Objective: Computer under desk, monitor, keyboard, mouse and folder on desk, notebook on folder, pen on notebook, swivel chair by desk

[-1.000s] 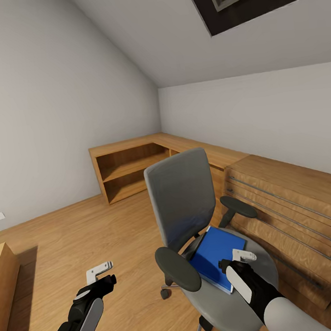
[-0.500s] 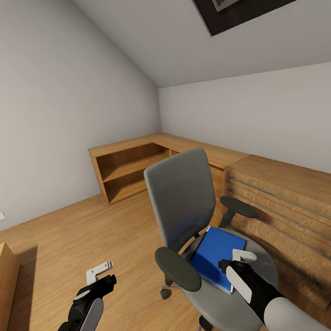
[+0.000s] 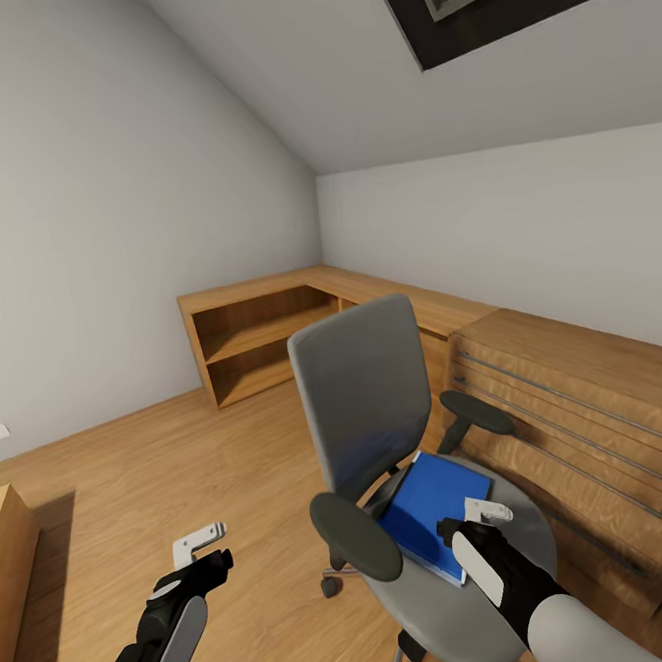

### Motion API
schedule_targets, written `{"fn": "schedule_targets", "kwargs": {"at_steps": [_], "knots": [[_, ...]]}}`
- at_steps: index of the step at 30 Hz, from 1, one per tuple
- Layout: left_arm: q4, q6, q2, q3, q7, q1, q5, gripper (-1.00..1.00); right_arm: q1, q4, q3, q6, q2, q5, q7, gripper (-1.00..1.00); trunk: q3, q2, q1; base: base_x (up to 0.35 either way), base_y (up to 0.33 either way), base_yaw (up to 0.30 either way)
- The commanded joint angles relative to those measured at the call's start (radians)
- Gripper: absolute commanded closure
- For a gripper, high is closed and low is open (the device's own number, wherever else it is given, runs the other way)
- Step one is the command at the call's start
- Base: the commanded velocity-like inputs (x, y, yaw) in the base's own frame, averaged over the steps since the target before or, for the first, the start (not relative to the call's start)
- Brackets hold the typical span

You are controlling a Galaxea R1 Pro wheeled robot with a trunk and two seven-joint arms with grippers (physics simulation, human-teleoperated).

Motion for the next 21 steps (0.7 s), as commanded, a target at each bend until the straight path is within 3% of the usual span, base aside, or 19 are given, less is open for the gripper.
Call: {"fn": "schedule_targets", "kwargs": {"at_steps": [1,21], "knots": [[-0.001,0.001,0.001,-0.003,0.01,-0.001,0.01,-1.0,-0.001,-0.002,0.006,0.004,-0.001,-0.007,-0.008,-1.0,-0.004,-0.008,0.004,0.0,0.0,0.0],[-0.001,0.001,0.002,-0.002,0.009,-0.001,0.012,-1.0,-0.001,-0.003,0.005,0.004,-0.001,-0.007,-0.008,-1.0,-0.007,-0.015,0.008,0.0,0.0,0.0]]}}
